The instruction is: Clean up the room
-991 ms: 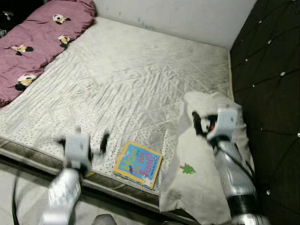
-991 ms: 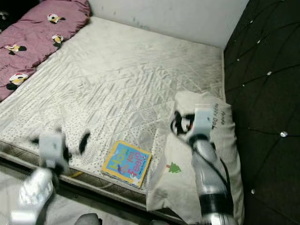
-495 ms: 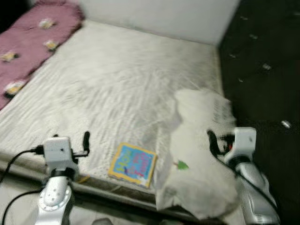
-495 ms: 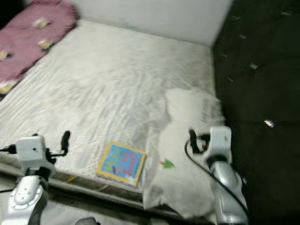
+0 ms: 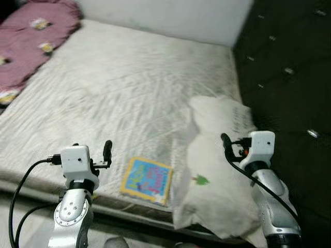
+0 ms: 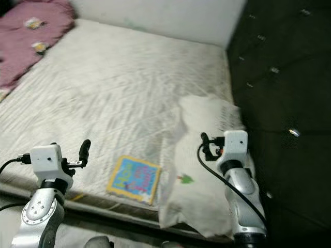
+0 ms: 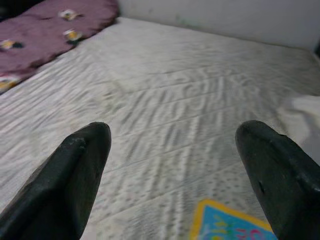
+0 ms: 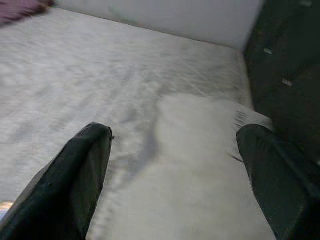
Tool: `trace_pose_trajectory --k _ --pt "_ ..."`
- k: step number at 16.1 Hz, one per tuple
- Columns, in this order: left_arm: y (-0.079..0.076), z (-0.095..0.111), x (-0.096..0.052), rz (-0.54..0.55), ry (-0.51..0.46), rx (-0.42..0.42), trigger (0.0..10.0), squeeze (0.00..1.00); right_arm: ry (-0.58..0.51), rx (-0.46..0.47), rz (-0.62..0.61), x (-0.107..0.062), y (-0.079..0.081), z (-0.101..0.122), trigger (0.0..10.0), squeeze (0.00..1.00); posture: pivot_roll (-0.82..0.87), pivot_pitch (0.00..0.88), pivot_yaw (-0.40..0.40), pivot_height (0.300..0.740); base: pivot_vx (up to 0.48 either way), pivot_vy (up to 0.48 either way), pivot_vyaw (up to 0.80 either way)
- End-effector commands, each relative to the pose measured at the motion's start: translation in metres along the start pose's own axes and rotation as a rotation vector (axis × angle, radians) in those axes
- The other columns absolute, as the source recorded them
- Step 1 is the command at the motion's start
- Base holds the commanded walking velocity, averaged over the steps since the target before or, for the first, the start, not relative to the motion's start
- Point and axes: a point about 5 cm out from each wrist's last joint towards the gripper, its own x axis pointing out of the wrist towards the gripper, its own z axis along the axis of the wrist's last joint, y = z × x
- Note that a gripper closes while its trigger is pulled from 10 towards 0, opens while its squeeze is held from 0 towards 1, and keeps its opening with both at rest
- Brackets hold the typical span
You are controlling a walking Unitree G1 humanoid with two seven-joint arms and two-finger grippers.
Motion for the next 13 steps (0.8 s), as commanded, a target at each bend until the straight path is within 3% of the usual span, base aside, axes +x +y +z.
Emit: trace_pose_trajectory --k 1,7,13 --pt "-0.0023 0.0033 0.0001 -0.017 -0.007 -0.007 10.0 0.00 0.001 0.007 0.004 0.0013 0.0002 0.0018 10.0 0.00 -0.01 0.000 -0.063 0.740 0.000 0.480 0.00" --pt "-0.0042 0.0032 0.0007 -0.021 -0.003 -0.013 10.0 0.00 0.010 0.006 0.012 0.0033 0.0010 0.0013 10.0 0.00 0.00 0.000 -0.070 0.740 0.000 0.446 0.00" --pt "0.0030 0.0003 -0.0006 0.022 0.012 -0.051 10.0 0.00 0.024 0.000 0.014 0.0030 0.0011 -0.0017 10.0 0.00 -0.02 0.000 -0.057 0.740 0.000 0.085 -0.80"
